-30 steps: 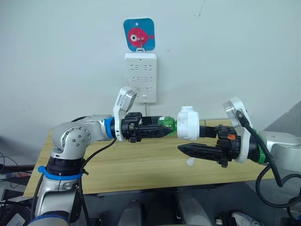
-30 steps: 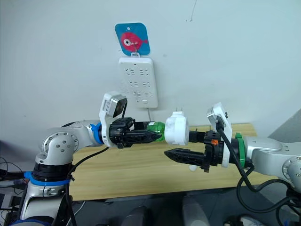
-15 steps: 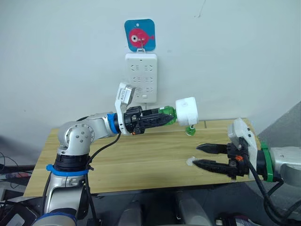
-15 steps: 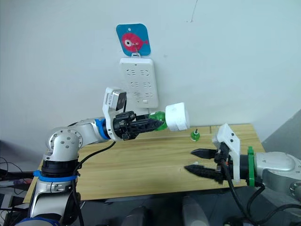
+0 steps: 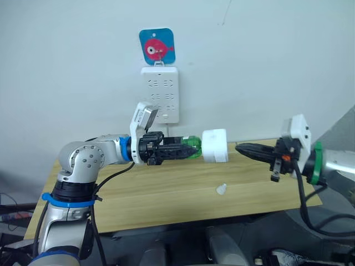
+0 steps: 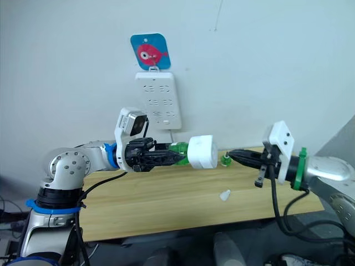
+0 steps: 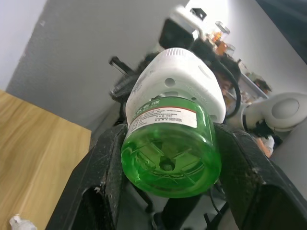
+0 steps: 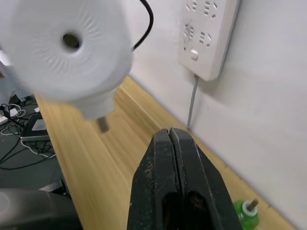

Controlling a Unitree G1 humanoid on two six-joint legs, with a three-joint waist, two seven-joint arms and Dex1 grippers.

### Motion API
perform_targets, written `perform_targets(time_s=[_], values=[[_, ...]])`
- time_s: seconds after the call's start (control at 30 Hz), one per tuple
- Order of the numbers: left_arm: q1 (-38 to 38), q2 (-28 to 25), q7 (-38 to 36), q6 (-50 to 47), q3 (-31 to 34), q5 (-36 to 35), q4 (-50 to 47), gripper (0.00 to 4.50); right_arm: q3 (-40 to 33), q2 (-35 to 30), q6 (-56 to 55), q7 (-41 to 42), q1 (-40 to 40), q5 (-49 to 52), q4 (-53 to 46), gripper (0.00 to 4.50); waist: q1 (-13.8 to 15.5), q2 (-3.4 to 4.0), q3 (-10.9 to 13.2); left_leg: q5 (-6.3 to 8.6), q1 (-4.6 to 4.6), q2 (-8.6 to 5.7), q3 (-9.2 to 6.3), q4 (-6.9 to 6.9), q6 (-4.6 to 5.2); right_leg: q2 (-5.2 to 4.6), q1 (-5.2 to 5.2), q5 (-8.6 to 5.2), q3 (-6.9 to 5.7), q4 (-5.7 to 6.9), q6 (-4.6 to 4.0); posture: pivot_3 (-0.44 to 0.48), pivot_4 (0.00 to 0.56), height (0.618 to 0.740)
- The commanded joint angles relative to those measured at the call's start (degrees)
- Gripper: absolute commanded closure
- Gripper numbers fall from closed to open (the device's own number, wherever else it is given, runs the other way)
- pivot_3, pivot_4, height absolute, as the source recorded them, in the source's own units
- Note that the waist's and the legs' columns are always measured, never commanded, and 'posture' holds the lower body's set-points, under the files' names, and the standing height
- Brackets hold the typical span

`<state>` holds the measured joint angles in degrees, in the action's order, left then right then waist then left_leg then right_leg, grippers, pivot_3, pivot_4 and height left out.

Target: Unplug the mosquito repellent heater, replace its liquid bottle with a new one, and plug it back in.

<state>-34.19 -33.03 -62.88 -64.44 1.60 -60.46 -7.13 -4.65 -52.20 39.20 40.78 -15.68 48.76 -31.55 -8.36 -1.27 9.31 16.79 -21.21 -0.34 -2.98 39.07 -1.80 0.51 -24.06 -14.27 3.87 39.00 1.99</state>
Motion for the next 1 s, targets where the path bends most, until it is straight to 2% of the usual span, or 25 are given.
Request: perform_targets(time_s=[0.03,0.17,0.37,0.6,1.0], values=[[-0.71,-0.45,-1.37,0.94,0.24,-0.15,-1.2,2.11,2.04,1.66,0.68,-0.24,-3.41,-2.64,2.07,4.5,-0.11,0.01,-0.07,0.0,0.02,0.0,0.01,-0.01,0.0,0.0,0.0,0.0,0.05,0.0,0.0,-0.215,0.087,0.74],[-0.81,-0.45,-1.22,0.8,0.46,0.0,-1.22,2.11,4.43,3.41,0.15,0.51,-5.87,-5.96,3.31,4.5,0.02,0.01,-0.07,0.0,0.01,0.01,0.0,-0.01,0.0,0.01,0.0,0.06,0.09,0.01,-0.1,-0.194,0.098,0.74],[-0.15,-0.62,-0.49,0.29,1.03,-0.53,-1.97,2.11,6.13,6.71,2.56,0.65,-7.83,-5.58,1.45,4.5,0.04,0.02,-0.08,0.01,0.06,0.02,-0.06,-0.02,0.01,0.01,0.0,0.06,0.15,0.01,-0.09,-0.194,0.098,0.74],[-0.44,0.11,1.13,-0.06,1.94,-1.35,-1.34,2.11,6.56,7.98,7.69,0.37,-6.11,-1.44,-4.62,4.5,0.2,0.02,-0.08,0.01,0.06,0.03,-0.16,-0.03,0.01,0.0,0.0,0.06,0.15,0.01,-0.08,-0.188,0.104,0.74],[-0.6,1.92,4.17,3.06,2.47,1.25,0.17,2.11,2.0,7.14,14.83,-2.78,-4.13,10.52,-10.68,4.5,0.2,0.02,-0.08,0.01,0.07,0.02,-0.13,-0.03,0.01,0.0,0.0,-0.01,0.15,0.01,0.02,-0.191,0.104,0.74]])
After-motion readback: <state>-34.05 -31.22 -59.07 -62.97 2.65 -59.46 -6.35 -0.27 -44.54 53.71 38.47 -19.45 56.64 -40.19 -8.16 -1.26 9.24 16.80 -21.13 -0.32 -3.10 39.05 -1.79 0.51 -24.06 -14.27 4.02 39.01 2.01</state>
